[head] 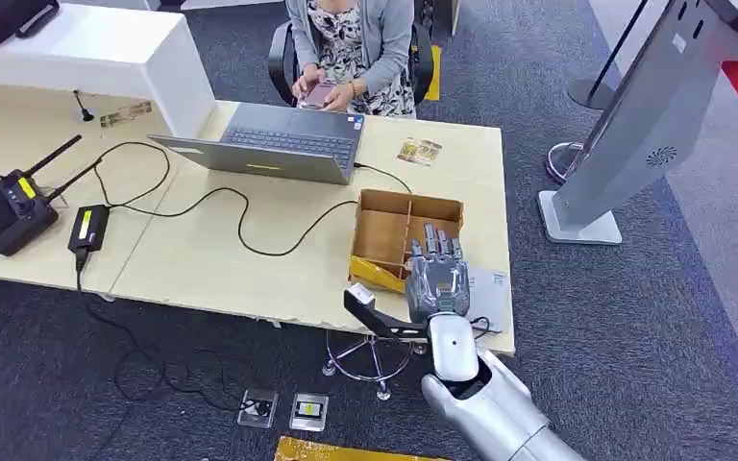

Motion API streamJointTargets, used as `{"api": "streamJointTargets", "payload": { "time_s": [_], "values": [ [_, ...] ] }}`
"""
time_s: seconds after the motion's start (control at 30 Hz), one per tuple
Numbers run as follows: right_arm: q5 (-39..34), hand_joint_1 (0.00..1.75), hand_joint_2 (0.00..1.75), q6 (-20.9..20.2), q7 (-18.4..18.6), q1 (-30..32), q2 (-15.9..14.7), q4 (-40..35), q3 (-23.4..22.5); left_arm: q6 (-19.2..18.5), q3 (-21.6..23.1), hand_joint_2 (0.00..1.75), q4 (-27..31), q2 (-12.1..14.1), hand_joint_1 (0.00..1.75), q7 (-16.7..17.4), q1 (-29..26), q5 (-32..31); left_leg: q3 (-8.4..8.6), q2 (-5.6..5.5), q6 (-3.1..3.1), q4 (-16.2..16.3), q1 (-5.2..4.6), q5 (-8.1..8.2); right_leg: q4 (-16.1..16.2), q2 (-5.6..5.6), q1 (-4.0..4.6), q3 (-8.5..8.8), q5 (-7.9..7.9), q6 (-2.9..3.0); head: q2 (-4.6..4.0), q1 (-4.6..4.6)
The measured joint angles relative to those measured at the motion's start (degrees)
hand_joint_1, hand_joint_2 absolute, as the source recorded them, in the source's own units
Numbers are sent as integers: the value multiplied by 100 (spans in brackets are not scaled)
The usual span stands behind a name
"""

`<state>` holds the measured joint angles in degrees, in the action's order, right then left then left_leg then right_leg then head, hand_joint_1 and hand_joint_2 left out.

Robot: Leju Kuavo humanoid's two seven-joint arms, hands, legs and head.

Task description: Pass the card to the sensor for recognition and then transmit it.

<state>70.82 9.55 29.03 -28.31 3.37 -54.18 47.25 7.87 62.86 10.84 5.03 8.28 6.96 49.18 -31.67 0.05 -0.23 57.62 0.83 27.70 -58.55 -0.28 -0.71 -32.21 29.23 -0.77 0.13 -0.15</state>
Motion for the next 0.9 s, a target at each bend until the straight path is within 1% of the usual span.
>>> {"api": "streamJointTargets", "payload": {
  "time_s": [0.23,0.5,0.67,0.9],
  "values": [
    [-81,175,175,234,-94,-202,48,409,-4,15,0,175,0,-4,0,7,1,-4,0,0,0,0,0,0,0,0,0,1,0,0,0,0],
    [-107,175,175,284,-133,-362,96,712,-11,39,0,175,0,-13,0,11,1,0,0,0,0,1,0,0,0,0,0,0,0,0,0,0],
    [-186,175,175,348,-236,-387,162,848,-18,66,0,175,0,-22,0,28,1,11,2,1,0,0,0,0,0,1,0,1,0,0,0,0],
    [-346,175,175,625,-431,-428,291,1139,-70,131,0,175,0,-46,0,46,1,26,5,1,0,0,0,0,0,1,0,4,0,0,0,0]
  ]
}}
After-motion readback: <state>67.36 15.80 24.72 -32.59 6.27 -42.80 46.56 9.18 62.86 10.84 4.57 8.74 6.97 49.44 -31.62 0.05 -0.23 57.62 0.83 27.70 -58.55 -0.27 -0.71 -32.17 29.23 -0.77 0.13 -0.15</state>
